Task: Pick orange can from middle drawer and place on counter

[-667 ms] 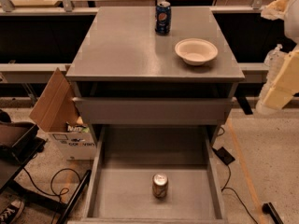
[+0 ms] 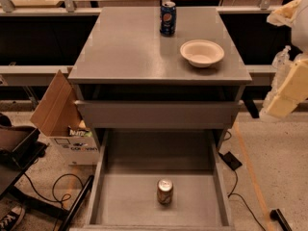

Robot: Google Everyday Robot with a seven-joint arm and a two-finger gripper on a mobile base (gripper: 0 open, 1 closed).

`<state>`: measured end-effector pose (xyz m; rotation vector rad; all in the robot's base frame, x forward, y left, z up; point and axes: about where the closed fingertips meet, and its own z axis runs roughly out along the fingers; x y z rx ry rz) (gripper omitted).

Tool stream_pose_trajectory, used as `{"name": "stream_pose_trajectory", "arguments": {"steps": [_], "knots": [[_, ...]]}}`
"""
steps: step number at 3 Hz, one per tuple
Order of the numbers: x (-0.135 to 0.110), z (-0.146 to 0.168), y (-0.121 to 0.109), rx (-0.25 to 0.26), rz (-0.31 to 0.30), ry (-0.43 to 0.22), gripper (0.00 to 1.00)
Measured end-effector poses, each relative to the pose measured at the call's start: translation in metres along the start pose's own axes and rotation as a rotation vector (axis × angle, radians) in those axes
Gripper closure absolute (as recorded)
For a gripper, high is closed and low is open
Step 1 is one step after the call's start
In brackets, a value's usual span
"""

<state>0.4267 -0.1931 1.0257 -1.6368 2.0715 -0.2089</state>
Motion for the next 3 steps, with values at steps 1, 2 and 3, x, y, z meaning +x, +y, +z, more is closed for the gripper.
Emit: {"name": "stream_pose_trajectory", "arguments": {"steps": [1,2,3], "knots": [[0.016,0.033,0.021,-0.027,0.034,-0.085,0.0],[0.027,0.1,0.051,-0.077,0.071,-0.228,0.0],[0.007,0.152,0.062,-0.077,0.091,-0.403,0.0]]}}
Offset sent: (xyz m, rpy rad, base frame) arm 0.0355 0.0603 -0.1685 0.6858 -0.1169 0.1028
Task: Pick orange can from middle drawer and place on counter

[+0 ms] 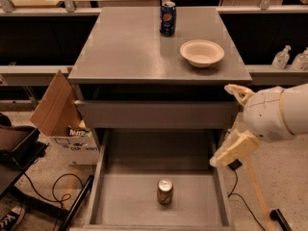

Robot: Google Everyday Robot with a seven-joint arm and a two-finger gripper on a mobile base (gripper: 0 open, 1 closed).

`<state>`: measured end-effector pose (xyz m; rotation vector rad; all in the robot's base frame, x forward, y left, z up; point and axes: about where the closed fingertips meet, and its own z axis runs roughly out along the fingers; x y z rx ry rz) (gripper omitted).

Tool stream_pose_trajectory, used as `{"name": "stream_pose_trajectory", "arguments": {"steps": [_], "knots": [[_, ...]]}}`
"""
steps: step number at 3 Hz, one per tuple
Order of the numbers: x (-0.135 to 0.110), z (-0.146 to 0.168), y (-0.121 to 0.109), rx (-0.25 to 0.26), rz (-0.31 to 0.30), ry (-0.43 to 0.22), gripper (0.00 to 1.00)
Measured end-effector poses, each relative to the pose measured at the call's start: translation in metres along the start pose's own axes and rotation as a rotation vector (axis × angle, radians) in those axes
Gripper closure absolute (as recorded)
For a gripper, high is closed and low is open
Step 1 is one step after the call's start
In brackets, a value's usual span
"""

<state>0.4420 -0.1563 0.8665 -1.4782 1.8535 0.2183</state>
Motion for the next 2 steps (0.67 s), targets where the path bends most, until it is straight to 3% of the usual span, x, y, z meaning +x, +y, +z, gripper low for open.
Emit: {"name": "stream_pose_trajectory", "arguments": {"steps": [1,2], "knots": [[-0.0088,0.0319,0.0111,-0.011,0.046,-0.134,0.0],[-0.0162,0.0335,0.0119,-0.012,0.05,-0.158,0.0]]}}
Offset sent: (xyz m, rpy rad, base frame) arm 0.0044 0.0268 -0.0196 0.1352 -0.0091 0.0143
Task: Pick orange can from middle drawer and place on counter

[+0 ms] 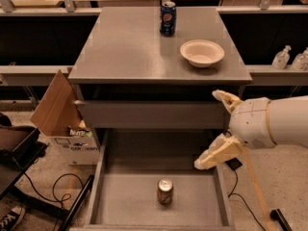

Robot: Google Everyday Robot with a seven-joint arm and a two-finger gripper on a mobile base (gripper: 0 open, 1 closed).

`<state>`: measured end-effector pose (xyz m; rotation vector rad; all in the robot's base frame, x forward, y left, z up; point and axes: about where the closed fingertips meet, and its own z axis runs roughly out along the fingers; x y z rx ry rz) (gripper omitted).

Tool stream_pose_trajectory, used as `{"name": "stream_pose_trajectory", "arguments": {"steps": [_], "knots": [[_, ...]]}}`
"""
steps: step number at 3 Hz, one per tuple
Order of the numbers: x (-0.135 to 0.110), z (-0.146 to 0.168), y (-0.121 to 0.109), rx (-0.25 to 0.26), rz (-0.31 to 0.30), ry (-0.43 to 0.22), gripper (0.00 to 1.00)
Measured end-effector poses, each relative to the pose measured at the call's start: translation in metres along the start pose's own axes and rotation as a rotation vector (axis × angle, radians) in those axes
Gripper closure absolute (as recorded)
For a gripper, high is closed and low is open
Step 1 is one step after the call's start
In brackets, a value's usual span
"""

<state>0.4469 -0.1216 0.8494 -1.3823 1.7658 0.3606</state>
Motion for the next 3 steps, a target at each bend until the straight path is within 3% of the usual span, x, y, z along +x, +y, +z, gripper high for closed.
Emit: {"name": "stream_pose_trajectory", "arguments": {"steps": [1,3], "knots": [[0.0,0.0,0.0,0.0,0.0,0.001,0.0],[0.061,0.088,0.048,-0.126,0.033,-0.068,0.0]]}}
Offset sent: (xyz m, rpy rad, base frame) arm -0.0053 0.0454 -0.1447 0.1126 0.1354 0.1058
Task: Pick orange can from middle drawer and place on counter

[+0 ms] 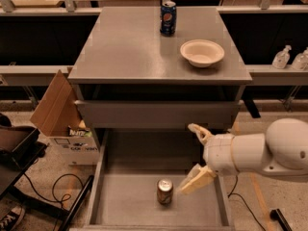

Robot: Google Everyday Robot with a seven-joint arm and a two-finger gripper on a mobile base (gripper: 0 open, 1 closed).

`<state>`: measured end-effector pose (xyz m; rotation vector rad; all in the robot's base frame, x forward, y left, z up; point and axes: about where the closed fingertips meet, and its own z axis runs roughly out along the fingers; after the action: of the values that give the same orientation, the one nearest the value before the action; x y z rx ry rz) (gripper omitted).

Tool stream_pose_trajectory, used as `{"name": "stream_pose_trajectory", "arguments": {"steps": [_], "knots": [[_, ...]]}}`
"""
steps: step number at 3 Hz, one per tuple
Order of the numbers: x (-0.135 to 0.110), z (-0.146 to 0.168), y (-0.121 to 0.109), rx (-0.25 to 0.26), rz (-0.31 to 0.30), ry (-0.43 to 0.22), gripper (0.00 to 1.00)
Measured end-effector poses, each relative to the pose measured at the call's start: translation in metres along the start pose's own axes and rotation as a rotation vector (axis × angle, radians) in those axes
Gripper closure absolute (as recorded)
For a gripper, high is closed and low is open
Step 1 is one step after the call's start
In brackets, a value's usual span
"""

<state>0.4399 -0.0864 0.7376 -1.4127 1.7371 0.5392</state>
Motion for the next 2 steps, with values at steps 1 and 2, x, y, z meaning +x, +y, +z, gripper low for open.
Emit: {"name": "stream_pose_trajectory", "arguments": {"steps": [1,2], "knots": [[0.034,0.039,0.014,-0.047,0.001,-0.025,0.0],[0.061,0.07,0.025,-0.092,-0.011,-0.031,0.0]]}}
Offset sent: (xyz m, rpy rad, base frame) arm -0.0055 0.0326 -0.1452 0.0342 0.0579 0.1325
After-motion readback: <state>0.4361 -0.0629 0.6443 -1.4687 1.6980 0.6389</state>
